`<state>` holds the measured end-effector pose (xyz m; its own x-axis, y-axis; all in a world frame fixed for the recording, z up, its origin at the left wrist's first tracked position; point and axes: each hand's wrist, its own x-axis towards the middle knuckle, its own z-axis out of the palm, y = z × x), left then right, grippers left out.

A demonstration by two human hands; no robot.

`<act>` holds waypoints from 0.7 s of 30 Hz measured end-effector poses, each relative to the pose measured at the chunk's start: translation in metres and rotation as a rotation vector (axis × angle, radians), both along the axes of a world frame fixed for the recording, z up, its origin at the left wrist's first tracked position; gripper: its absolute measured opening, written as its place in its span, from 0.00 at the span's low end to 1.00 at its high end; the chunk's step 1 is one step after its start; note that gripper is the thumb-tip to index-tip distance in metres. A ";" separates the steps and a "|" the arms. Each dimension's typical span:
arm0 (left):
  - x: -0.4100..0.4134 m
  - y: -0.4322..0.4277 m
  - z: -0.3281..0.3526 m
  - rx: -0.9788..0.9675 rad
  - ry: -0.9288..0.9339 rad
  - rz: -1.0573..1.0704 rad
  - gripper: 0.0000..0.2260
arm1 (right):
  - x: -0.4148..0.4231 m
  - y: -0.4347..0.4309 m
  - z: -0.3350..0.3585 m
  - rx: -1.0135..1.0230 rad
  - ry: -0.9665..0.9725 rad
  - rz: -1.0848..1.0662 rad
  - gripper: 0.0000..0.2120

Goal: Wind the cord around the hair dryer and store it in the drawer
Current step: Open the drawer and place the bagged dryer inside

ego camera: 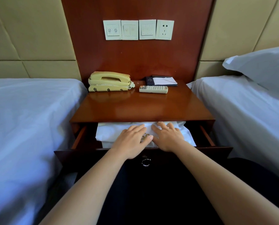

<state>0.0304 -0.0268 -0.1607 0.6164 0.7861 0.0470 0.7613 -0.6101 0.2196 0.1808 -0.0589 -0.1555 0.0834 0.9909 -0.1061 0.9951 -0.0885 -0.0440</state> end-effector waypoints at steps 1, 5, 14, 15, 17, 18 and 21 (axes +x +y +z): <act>0.001 -0.001 0.001 -0.012 -0.008 0.008 0.25 | 0.002 0.000 0.000 -0.014 0.024 0.007 0.27; 0.005 0.000 0.001 -0.112 -0.033 0.070 0.26 | 0.008 0.002 -0.001 -0.080 0.153 0.002 0.29; 0.015 0.021 -0.008 -0.117 -0.082 0.125 0.25 | 0.008 -0.012 -0.005 0.153 0.229 0.003 0.24; 0.016 0.025 -0.009 -0.126 -0.076 0.123 0.25 | 0.010 -0.014 -0.004 0.122 0.227 0.025 0.26; 0.018 0.029 -0.008 -0.138 -0.063 0.122 0.25 | 0.015 -0.016 -0.002 0.042 0.196 0.066 0.32; 0.018 0.028 -0.006 -0.126 -0.079 0.131 0.23 | 0.016 -0.016 -0.001 0.019 0.174 0.078 0.33; 0.012 0.012 0.001 0.037 -0.184 0.199 0.19 | 0.017 -0.018 0.001 0.069 0.069 0.126 0.36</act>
